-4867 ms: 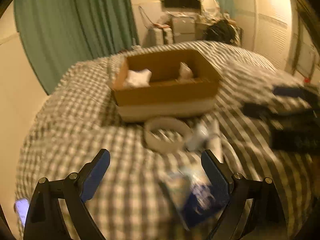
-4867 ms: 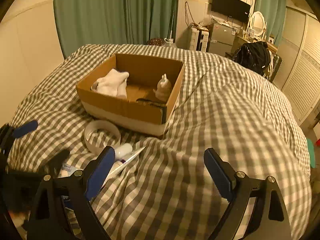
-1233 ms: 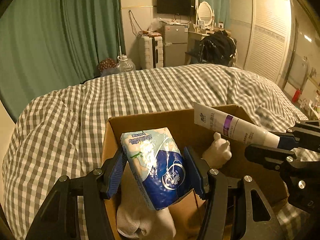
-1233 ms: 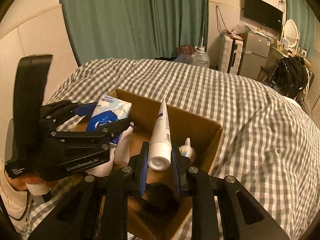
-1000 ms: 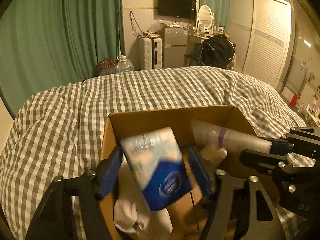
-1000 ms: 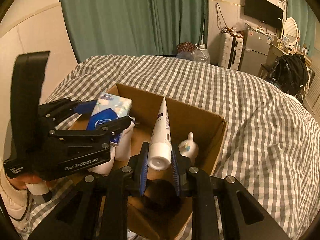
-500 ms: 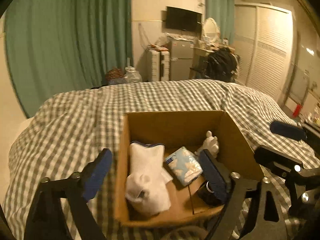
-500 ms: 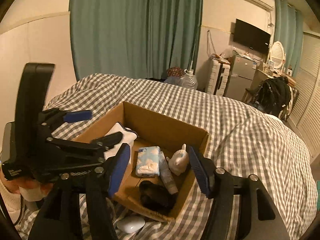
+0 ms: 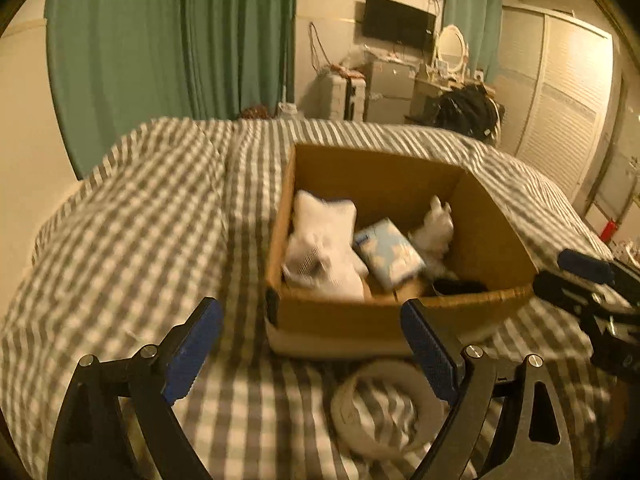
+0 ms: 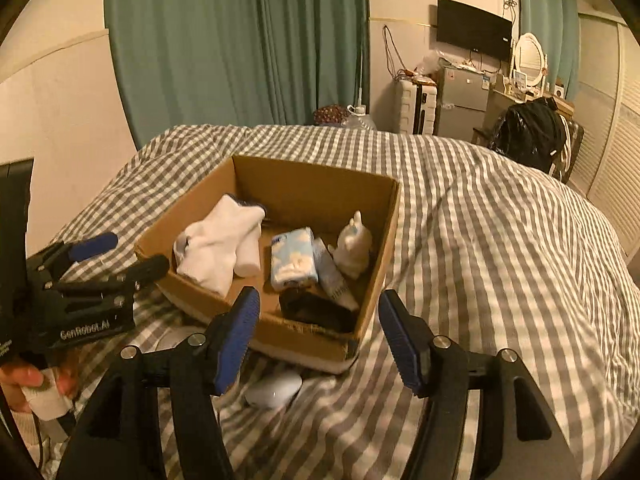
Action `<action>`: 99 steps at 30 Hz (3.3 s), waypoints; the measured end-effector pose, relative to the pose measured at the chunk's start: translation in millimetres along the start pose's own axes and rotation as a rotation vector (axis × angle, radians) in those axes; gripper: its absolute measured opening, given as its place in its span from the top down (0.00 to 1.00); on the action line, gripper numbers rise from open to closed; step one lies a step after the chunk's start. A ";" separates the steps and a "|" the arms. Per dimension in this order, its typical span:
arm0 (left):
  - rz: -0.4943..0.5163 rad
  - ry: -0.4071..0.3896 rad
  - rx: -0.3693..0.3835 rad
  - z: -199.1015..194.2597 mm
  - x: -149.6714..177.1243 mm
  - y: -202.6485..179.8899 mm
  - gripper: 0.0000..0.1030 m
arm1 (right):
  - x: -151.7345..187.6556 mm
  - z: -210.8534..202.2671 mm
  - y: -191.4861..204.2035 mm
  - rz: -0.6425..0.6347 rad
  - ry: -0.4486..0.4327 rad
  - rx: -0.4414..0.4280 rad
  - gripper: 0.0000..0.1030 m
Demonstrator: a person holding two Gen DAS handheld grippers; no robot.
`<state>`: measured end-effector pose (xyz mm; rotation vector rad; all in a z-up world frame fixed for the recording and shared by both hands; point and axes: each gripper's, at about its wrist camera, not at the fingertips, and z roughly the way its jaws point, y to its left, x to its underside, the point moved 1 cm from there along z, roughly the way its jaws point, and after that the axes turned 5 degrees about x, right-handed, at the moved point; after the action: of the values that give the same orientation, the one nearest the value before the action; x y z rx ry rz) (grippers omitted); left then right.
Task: Organize objects
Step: 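Grasp the beige tape ring with the left tool while the right tool grasps the white oval gadget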
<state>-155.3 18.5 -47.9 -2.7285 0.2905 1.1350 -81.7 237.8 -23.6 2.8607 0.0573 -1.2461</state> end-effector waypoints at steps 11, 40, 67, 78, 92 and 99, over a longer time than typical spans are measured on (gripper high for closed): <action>0.054 0.201 0.126 23.3 44.4 -27.6 0.09 | 12.1 7.4 3.6 -0.001 0.064 0.008 0.40; 0.119 0.194 0.112 27.1 47.6 -36.6 0.15 | 28.6 30.6 11.7 -0.024 0.198 0.039 0.27; 0.024 0.155 0.034 19.4 40.6 4.5 0.15 | 66.1 103.8 67.2 -0.218 0.455 -0.053 0.27; 0.019 0.154 0.014 19.5 43.8 5.8 0.15 | 70.4 112.5 67.6 -0.214 0.474 -0.053 0.31; 0.031 0.119 -0.018 2.3 47.7 4.6 0.15 | 70.1 90.8 77.9 -0.290 0.361 0.017 0.47; 0.036 0.094 -0.022 -17.8 50.3 2.6 0.15 | 63.6 58.8 82.9 -0.311 0.264 0.012 0.47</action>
<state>-109.0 6.2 -71.7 -2.8115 0.3437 1.0270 -77.9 154.6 -109.8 3.0939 0.5171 -0.8900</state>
